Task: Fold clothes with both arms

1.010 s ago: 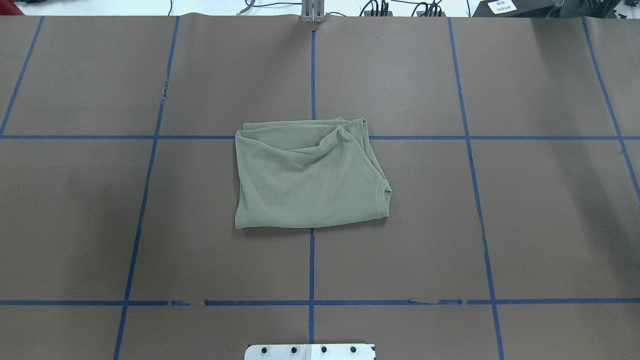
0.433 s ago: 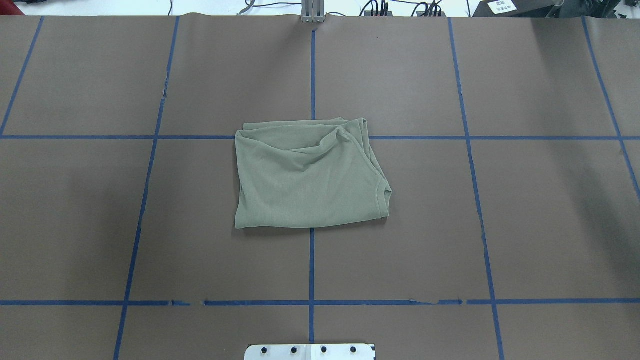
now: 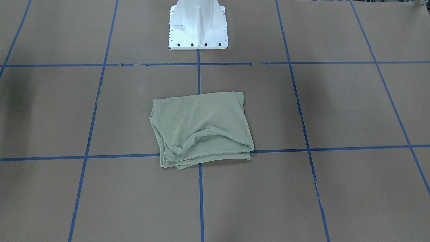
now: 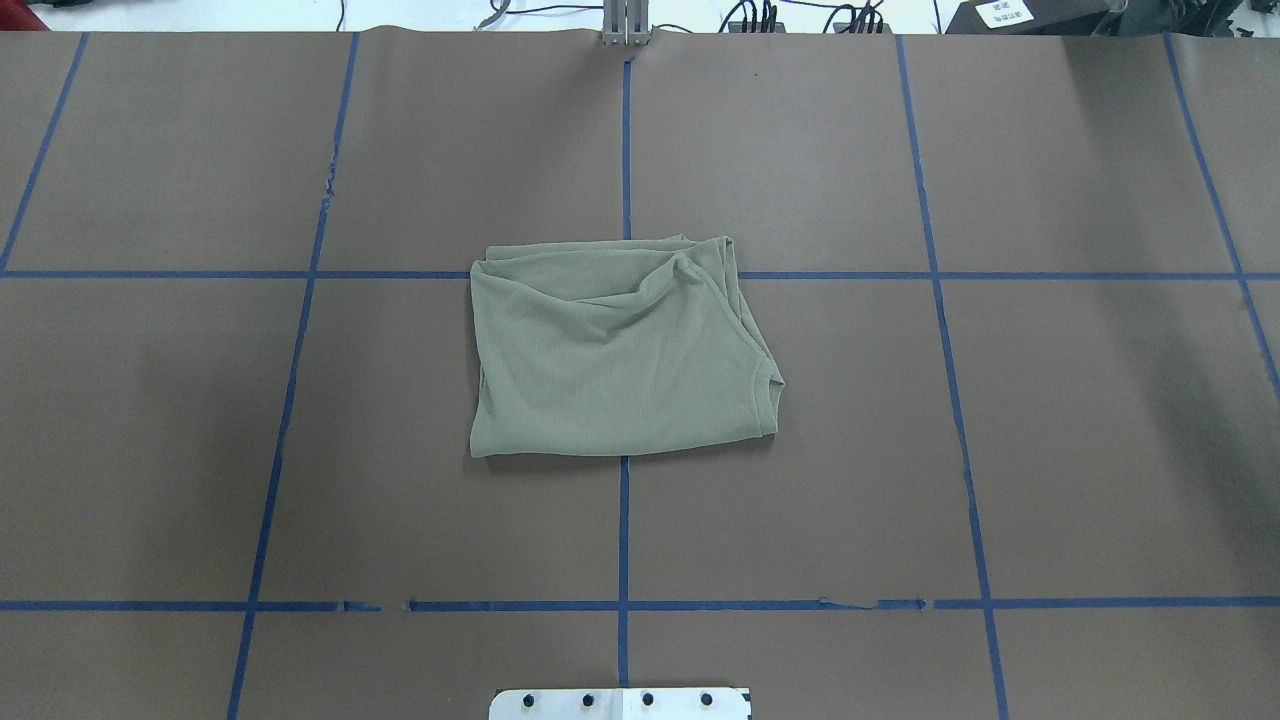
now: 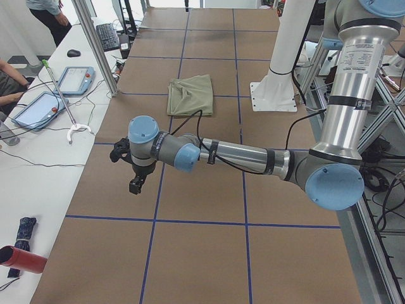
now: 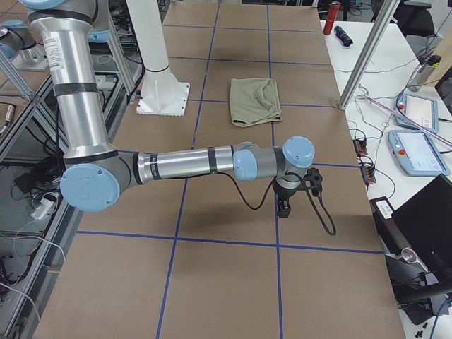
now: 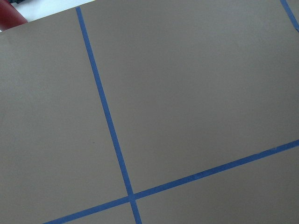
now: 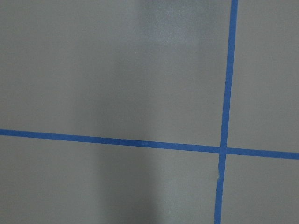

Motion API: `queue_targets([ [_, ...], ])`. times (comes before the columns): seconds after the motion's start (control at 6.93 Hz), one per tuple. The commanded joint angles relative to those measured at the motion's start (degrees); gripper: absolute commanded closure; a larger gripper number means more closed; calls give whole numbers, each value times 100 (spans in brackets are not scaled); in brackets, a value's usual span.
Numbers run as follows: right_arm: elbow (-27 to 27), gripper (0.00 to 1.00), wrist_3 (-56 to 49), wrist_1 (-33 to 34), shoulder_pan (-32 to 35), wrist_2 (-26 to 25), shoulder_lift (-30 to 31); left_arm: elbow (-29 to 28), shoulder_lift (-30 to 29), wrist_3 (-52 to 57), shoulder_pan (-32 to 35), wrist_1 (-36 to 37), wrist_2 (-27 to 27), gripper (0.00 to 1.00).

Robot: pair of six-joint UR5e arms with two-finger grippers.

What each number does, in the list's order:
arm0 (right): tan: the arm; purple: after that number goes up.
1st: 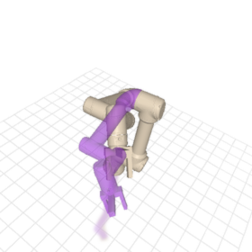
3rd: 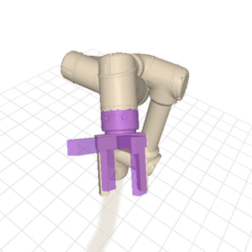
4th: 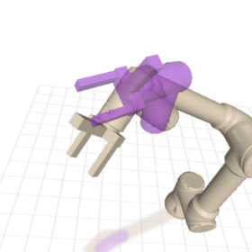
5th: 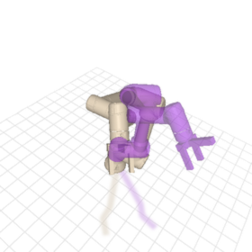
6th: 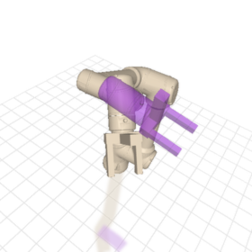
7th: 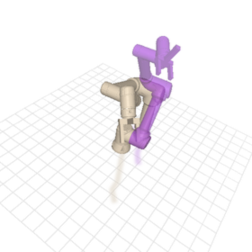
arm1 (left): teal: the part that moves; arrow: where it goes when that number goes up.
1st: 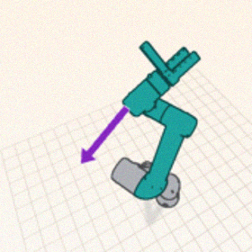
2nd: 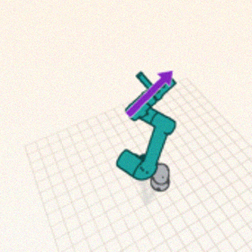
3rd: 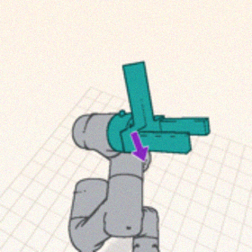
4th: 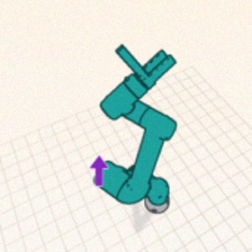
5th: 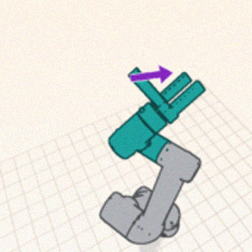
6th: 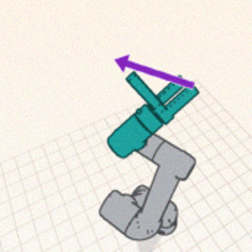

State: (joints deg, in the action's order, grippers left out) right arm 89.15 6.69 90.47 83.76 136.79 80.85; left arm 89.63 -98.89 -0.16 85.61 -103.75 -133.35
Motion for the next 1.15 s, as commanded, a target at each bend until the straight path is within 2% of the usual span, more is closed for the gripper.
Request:
queue_targets([
  [0.0,50,0,69,-38,0,-143,71,115,-33,-19,0,21,-7,0],
  [0.29,-2,0,78,-38,-9,-371,62,195,2,-11,0,13,-7,0],
  [1.01,-46,0,78,-73,-18,-355,45,424,-16,33,-35,13,2,0],
])
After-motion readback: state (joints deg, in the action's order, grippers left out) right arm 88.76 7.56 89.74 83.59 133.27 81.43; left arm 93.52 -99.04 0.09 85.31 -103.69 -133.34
